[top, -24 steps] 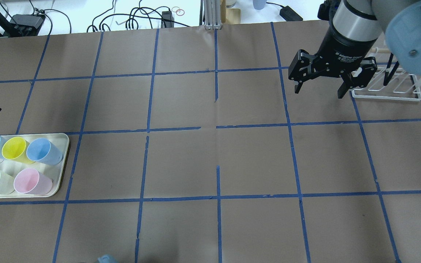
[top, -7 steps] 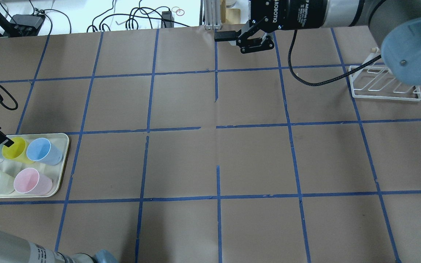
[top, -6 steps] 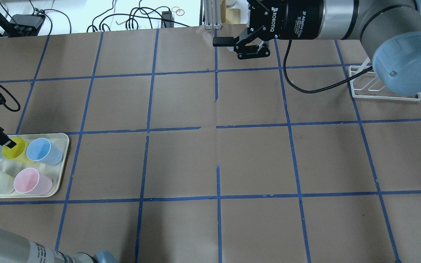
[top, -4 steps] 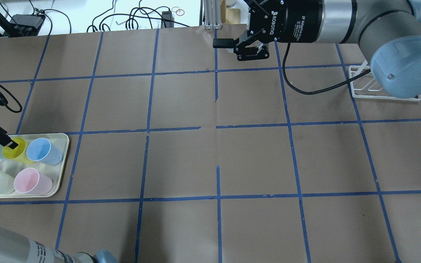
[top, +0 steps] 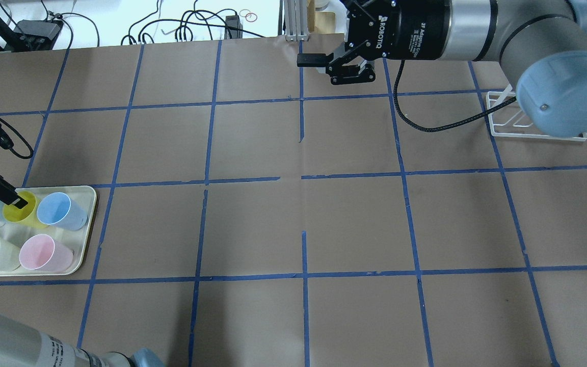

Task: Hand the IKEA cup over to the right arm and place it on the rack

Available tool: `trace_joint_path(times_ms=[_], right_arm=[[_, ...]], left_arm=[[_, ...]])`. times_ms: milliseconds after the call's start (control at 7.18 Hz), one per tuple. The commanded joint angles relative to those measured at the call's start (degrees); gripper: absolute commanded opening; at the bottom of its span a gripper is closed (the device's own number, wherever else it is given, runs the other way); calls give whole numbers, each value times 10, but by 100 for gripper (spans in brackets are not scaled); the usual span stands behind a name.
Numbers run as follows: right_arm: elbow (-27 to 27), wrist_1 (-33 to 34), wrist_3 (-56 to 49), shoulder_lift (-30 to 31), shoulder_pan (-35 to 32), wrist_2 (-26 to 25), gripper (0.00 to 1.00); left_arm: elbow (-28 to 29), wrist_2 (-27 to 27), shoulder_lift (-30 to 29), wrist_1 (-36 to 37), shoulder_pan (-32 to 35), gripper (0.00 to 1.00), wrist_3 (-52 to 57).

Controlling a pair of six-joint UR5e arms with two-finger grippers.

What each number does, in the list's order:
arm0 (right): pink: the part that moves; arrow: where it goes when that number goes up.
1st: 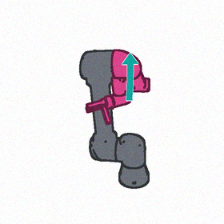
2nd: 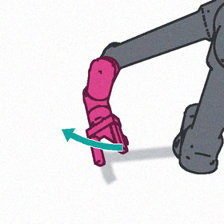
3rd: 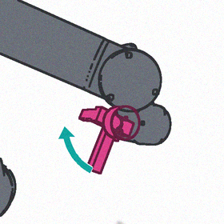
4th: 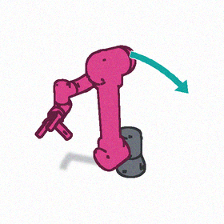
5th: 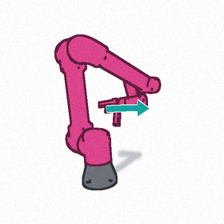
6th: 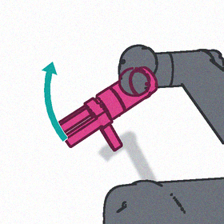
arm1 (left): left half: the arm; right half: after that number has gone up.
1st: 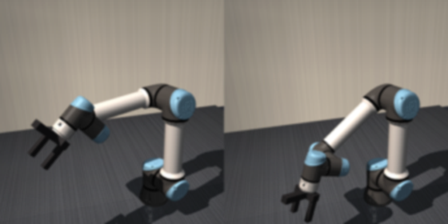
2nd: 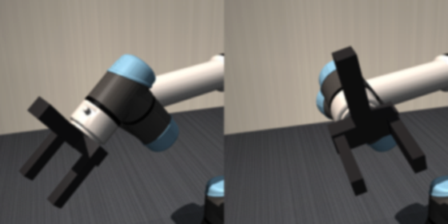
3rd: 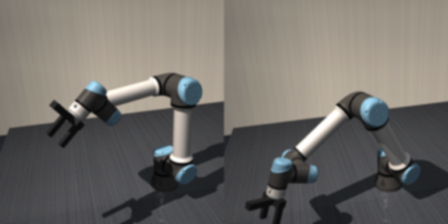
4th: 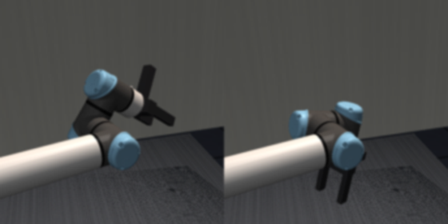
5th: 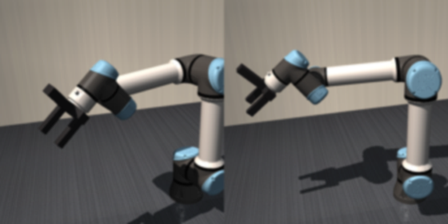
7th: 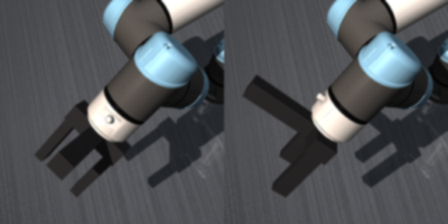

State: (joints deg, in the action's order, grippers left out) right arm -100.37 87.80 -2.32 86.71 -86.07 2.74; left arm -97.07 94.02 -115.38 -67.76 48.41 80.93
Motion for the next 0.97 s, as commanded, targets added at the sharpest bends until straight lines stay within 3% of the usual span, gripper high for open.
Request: trace_joint_path(times_ms=[0, 139, 418, 835], right_arm=[[0, 1, -8, -5, -2, 9, 100], [0, 1, -10, -5, -2, 6, 100], [0, 1, -10, -6, -2, 11, 100], [0, 0, -9, -5, -1, 8, 100]], left_arm=[[0, -1, -3, 0, -2, 33, 0], [0, -2, -2, 0, -2, 26, 1], [4, -3, 3, -4, -2, 0, -1], [18, -4, 16, -36, 0, 0, -7]])
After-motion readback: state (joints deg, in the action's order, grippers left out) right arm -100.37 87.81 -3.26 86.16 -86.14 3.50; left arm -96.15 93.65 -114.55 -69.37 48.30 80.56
